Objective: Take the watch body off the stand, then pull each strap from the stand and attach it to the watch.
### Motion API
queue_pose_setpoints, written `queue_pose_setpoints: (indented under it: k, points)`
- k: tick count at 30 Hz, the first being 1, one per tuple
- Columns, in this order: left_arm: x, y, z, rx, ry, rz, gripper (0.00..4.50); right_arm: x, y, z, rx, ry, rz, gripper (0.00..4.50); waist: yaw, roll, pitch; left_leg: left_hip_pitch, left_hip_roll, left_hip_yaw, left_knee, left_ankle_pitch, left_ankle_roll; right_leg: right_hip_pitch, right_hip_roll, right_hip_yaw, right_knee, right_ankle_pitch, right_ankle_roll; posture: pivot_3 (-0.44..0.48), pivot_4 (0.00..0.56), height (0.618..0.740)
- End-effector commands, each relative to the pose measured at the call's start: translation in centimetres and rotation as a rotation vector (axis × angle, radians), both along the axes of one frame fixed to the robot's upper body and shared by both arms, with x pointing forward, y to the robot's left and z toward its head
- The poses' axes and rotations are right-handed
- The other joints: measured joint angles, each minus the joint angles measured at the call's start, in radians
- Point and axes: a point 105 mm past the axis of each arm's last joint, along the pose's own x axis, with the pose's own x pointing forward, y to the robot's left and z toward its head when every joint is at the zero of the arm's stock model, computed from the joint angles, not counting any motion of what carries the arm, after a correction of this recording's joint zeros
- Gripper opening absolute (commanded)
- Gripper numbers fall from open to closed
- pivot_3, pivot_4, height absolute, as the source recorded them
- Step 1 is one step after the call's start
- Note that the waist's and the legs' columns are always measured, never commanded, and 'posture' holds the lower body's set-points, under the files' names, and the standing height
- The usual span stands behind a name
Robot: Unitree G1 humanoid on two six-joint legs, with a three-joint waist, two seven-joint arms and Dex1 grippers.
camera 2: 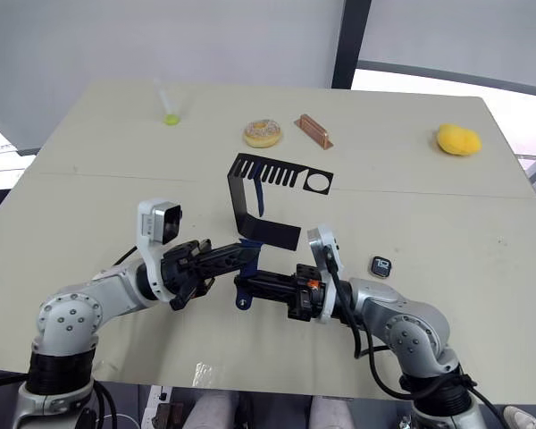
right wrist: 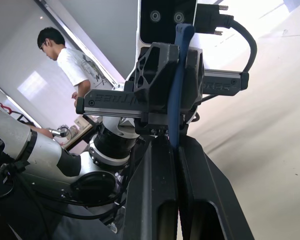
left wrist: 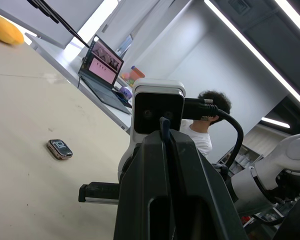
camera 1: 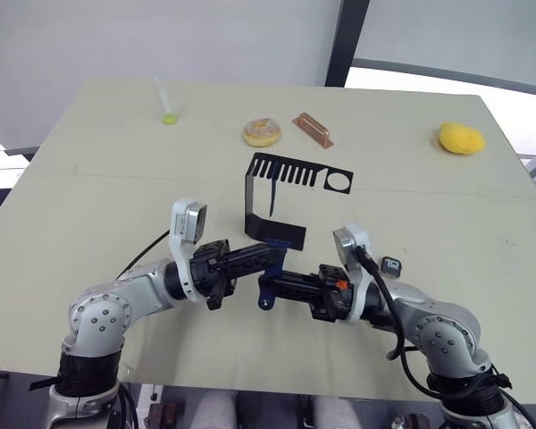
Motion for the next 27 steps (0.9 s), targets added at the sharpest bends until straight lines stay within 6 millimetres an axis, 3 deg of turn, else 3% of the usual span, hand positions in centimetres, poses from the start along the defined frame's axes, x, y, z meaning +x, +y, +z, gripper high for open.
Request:
queue_pose_setpoints:
  k: [1,5,6,7,11,14,15,21,27]
  points:
    - [-0.4,0.6,0.3,-0.006,-0.012,0.013,0.06,0.0,-0.3,1.4,0.038,-0.074,-0.028,0.0,0.0,0.0,0.0,0.0,0.0,0.0,0.0,0.0,0.0,0.0,0.0,0.0,0.0,0.0,0.0,0.0,0.15,0.74]
    - [-0.4,0.6,0.2,0.002,-0.017,0.015,0.06,0.5,-0.5,1.3,0.014,-0.088,-0.066,0.0,0.0,0.0,0.0,0.0,0.0,0.0,0.0,0.0,0.0,0.0,0.0,0.0,-0.001,0.0,0.0,0.0,0.15,0.74]
    - [-0.4,0.6,0.1,0.007,-0.025,0.02,0.0,0.6,-0.6,1.4,0.008,-0.104,-0.08,0.66,0.0,0.0,0.0,0.0,0.0,0.0,0.0,0.0,0.0,0.0,0.0,0.0,-0.001,0.0,0.0,0.0,0.15,0.74]
    - [-0.3,0.7,0.1,0.015,-0.035,0.029,0.0,0.5,-0.8,1.4,0.0,-0.11,-0.079,0.89,0.0,0.0,0.0,0.0,0.0,0.0,0.0,0.0,0.0,0.0,0.0,0.0,-0.001,0.0,0.0,0.0,0.15,0.74]
    - [-0.3,1.7,-0.2,0.086,-0.099,0.081,0.0,0.2,-2.7,0.6,-0.111,-0.18,-0.129,2.75,0.003,0.0,0.0,-0.001,-0.001,0.0,0.0,0.0,0.0,0.0,0.0,0.0,-0.001,0.0,0.0,0.0,0.15,0.74]
    - [-0.6,3.6,-1.3,0.19,-0.177,0.144,0.0,0.7,-5.6,0.2,-0.196,-0.241,-0.26,4.23,0.002,0.0,0.0,-0.001,-0.001,0.0,-0.002,0.0,0.0,-0.001,0.0,0.0,-0.002,0.0,0.0,0.0,0.15,0.74]
    - [-0.8,4.3,-1.7,0.221,-0.193,0.158,0.0,0.9,-6.5,0.2,-0.221,-0.26,-0.303,4.45,0.0,0.0,0.0,-0.001,-0.001,0.0,-0.002,0.0,0.0,-0.001,0.0,0.0,-0.004,0.0,0.0,0.0,0.15,0.74]
    - [-0.9,9.6,-3.5,0.37,-0.192,0.299,0.0,1.6,-13.5,-0.4,-0.416,-0.447,-0.628,4.45,0.003,0.001,0.0,0.0,0.0,0.002,-0.003,0.0,-0.001,-0.001,0.0,0.001,-0.006,0.0,-0.001,0.0,0.15,0.74]
    - [2.3,16.8,-2.9,0.486,-0.313,0.781,0.0,-0.1,-22.1,-2.5,-0.644,-0.555,-1.01,4.45,0.011,0.001,0.001,0.0,0.0,0.003,-0.004,0.0,-0.001,-0.001,-0.001,0.003,-0.007,0.0,-0.001,0.0,0.15,0.74]
